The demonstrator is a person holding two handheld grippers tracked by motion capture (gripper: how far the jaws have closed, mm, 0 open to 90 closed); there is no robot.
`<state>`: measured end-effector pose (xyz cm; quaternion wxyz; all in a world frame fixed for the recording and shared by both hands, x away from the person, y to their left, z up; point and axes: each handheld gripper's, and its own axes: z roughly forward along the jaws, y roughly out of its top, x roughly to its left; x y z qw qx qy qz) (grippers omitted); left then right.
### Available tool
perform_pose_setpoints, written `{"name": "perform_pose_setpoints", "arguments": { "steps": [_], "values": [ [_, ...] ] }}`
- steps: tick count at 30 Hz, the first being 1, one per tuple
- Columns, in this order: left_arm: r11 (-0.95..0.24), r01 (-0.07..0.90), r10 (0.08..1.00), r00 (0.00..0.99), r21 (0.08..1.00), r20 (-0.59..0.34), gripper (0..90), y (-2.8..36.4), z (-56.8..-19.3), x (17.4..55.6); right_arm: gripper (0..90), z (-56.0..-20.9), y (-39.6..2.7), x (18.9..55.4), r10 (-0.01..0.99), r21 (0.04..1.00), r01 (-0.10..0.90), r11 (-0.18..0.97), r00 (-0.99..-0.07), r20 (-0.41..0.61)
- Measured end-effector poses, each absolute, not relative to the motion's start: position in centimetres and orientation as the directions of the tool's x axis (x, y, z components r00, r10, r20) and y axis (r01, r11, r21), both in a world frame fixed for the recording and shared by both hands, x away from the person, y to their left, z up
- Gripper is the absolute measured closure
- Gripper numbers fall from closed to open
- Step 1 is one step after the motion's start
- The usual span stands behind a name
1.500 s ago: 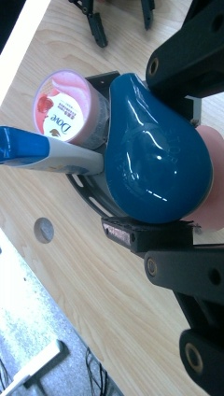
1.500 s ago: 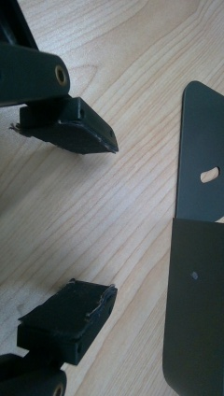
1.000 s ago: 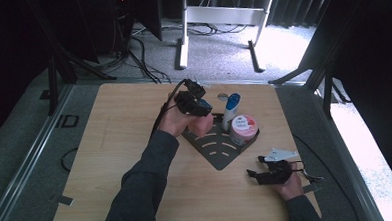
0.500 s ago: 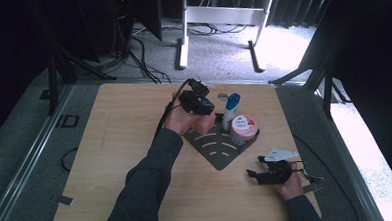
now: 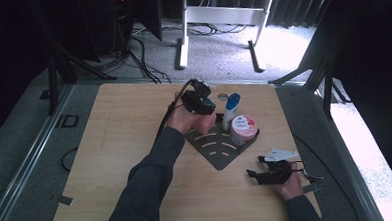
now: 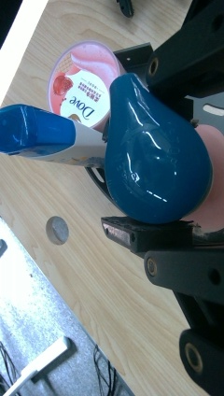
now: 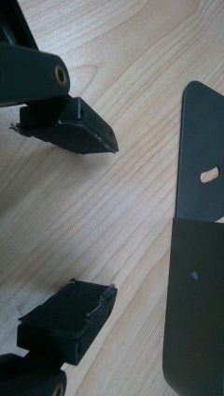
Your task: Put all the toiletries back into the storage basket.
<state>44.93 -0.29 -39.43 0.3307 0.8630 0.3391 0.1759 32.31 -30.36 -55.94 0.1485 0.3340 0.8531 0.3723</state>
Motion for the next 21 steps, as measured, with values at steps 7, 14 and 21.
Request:
{"name": "perform_pose_setpoints", "arguments": {
  "steps": [7, 14, 21],
  "values": [
    [-0.559, 0.478, 0.697, 0.714, 0.678, 0.071, 52.9, -1.0, -40.4, 45.5, 25.2, -55.9, -30.4, 32.3, 0.68, 0.735, 0.459, 0.5, -0.733, -0.004],
    [-0.555, 0.483, 0.697, 0.715, 0.677, 0.061, 53.0, -1.5, -41.0, 46.1, 25.1, -55.9, -30.4, 32.3, 0.679, 0.734, 0.46, 0.501, -0.734, -0.003],
    [-0.551, 0.494, 0.706, 0.705, 0.673, 0.061, 53.0, -1.4, -41.6, 46.7, 25.1, -55.9, -30.4, 32.3, 0.679, 0.733, 0.46, 0.501, -0.734, -0.003]
  ]
}}
